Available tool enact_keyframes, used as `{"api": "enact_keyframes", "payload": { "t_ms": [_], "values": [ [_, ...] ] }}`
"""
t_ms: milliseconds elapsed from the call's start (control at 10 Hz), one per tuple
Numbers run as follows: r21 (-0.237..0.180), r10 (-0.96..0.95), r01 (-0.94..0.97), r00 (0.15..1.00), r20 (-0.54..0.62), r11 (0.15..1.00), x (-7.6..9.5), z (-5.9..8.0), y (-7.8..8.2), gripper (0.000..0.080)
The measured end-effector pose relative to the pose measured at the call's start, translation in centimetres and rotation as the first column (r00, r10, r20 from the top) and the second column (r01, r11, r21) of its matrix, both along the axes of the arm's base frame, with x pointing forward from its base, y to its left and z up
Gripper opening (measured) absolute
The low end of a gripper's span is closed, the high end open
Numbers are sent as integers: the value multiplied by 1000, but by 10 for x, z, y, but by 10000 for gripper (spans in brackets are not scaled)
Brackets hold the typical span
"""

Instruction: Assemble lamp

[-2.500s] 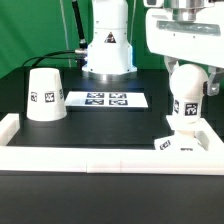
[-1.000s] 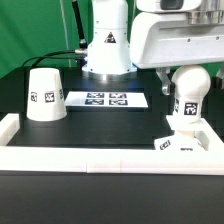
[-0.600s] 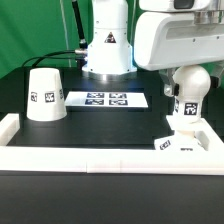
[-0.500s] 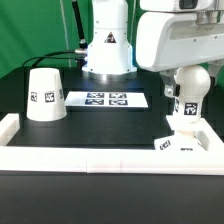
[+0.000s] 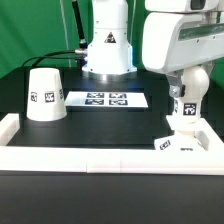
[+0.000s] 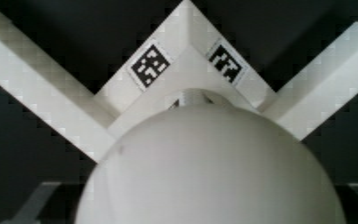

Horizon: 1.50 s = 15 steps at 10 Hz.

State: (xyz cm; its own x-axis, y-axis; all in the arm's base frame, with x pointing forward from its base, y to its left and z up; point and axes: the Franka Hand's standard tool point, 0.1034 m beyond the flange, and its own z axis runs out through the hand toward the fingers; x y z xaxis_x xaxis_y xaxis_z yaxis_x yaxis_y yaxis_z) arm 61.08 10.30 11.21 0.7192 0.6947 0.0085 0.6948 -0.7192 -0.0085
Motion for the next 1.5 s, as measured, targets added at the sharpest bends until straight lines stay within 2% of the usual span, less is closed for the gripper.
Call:
{"api": "enact_keyframes", "payload": {
  "t_ms": [200,400,700,900,1100,1500],
  "values": [
    [0,-29,29,1000,0,1000,0,0,0,577],
    [2,-162,162,987,-2,987,0,0,0,577],
    [8,-473,473,881,3,881,1,0,2,578],
    [10,-684,684,730,1,730,1,0,2,579],
    [9,-841,841,541,-9,541,1,0,2,579],
    [-2,-978,978,207,-33,207,0,-2,1,579]
  ]
}}
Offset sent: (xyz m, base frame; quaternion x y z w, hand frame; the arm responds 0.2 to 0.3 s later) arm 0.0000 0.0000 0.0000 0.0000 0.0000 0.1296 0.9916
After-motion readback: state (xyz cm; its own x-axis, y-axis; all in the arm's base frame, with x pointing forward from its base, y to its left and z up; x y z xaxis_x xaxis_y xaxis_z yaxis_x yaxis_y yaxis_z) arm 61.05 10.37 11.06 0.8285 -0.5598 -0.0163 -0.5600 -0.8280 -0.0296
